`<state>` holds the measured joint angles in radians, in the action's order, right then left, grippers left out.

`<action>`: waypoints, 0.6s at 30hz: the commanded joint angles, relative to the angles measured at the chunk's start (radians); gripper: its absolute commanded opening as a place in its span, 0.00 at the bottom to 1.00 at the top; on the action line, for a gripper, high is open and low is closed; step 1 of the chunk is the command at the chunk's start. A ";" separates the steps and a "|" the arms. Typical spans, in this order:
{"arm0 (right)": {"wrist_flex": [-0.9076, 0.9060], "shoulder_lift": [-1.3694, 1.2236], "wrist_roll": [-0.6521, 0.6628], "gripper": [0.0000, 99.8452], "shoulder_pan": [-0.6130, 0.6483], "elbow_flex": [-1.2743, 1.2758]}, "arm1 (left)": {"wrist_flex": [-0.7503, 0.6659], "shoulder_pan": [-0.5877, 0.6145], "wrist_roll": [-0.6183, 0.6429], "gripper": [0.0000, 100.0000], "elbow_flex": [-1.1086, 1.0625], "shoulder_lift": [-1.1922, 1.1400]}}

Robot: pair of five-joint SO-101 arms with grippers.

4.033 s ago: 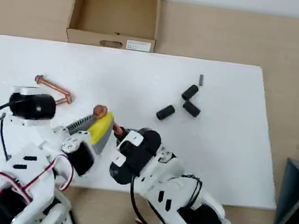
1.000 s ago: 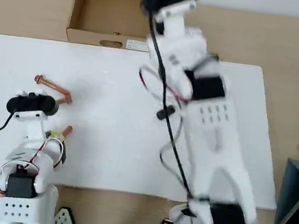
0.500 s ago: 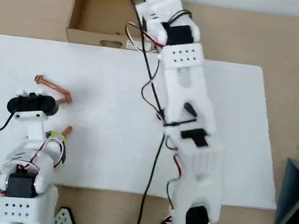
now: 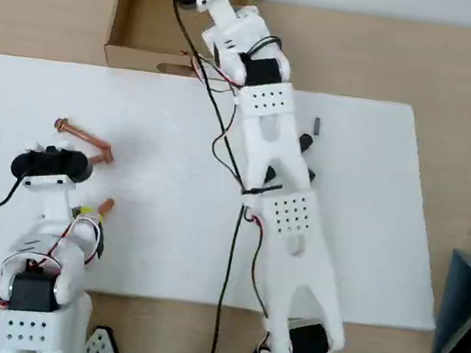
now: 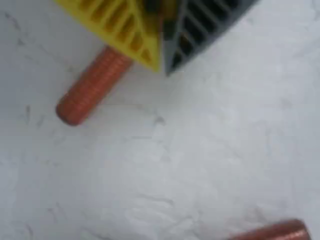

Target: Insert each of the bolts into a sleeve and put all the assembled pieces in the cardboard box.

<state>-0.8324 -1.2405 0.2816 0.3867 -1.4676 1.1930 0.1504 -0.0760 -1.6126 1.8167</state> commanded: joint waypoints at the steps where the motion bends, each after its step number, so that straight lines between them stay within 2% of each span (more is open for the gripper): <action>1: 0.021 0.021 0.009 0.14 0.012 -0.085 | -0.005 0.006 -0.008 0.00 0.005 0.007; 11: -0.025 0.022 0.005 0.12 0.012 -0.094 | -0.008 0.008 -0.008 0.00 0.005 0.007; 18: -0.112 0.048 0.003 0.01 0.013 -0.171 | -0.025 0.009 -0.005 0.00 0.002 0.007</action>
<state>-0.8984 -1.2390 0.2862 0.3897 -1.5551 1.1853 0.1504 -0.0760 -1.6157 1.8167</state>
